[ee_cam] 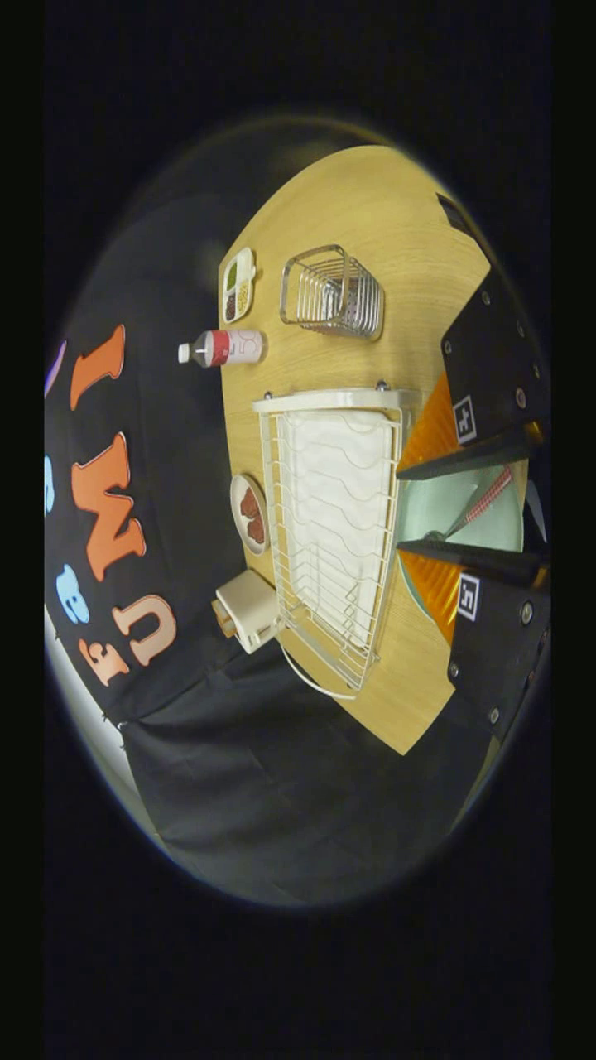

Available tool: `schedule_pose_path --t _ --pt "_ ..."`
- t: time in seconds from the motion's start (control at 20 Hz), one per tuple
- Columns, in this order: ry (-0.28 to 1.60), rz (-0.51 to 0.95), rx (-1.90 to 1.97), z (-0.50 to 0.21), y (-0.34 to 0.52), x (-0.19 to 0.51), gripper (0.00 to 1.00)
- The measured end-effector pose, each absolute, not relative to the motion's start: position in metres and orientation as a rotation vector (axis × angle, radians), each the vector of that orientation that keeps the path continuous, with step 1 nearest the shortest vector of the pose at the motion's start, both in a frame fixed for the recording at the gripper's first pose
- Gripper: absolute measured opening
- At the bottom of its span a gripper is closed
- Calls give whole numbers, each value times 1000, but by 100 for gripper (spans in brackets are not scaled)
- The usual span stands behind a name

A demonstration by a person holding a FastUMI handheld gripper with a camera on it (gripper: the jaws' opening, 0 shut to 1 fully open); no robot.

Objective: Take the plate from the dish rack, then take the spoon from the basket and place it into the plate.

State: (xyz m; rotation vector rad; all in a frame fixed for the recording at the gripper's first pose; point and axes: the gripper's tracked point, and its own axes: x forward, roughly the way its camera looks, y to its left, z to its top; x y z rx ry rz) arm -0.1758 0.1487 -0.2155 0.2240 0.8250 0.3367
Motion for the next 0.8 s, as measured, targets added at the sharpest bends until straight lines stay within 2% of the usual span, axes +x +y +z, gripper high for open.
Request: schedule_pose_path --t 0.15,0.35,0.8 --pt "774 289 207 -194 135 -162 59" --pt "639 249 182 -138 125 -132 74" --pt "307 164 110 -10 98 -79 87"
